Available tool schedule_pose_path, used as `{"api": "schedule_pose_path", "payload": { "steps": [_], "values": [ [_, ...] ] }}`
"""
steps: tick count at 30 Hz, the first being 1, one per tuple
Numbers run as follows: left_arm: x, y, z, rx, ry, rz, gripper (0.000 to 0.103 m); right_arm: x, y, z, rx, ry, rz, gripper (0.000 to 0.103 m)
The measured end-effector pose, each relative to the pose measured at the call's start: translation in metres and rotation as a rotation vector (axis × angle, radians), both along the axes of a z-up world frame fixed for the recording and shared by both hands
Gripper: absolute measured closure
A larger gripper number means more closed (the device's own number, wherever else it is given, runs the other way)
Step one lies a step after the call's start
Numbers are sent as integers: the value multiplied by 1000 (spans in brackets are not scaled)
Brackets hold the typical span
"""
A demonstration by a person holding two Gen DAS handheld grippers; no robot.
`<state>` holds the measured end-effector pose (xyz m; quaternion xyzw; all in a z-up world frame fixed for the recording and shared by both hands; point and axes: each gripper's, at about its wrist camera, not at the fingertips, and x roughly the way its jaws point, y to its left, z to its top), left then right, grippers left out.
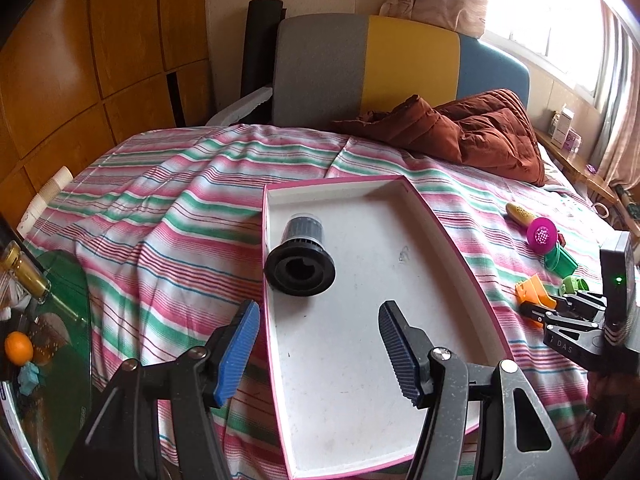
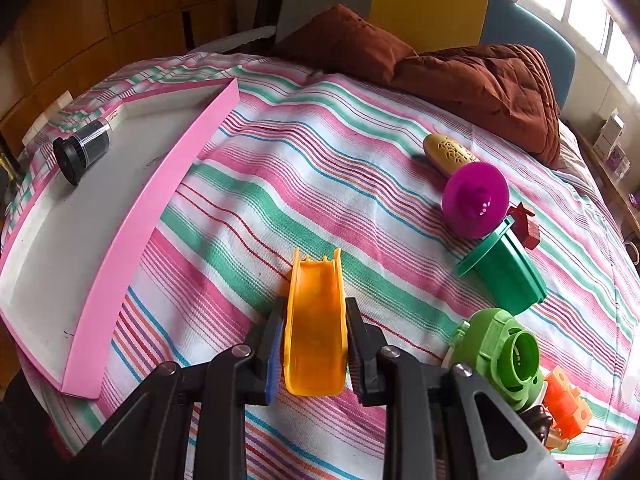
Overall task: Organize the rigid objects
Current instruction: 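Carry the orange scoop in the right tool over the white tray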
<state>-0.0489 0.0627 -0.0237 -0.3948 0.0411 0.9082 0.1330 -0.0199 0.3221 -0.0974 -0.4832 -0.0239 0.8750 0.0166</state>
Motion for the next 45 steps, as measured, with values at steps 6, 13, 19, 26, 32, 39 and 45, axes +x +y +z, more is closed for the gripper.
{"api": "schedule_pose_path", "payload": {
  "steps": [6,13,19,26,32,39,45],
  "values": [
    [5,-10,-4,5,-5,19,40,6,-4,-1,21,26,-18,77],
    [8,-27,-9,16,-15,44,40,6,0,-1,-12,30,-65,77],
    [13,-37,-10,28,-14,56,40,8,-6,-2,18,50,-92,77],
    [16,-49,-13,45,-20,74,40,9,-9,-3,36,67,-129,77],
    [20,-58,-14,50,-15,88,40,8,-9,1,30,51,-183,77],
    [20,-72,-17,53,-23,116,40,10,-8,14,-36,11,-253,77],
    [19,-77,-20,61,-29,128,40,4,-29,55,-96,87,-199,77]
  ]
}}
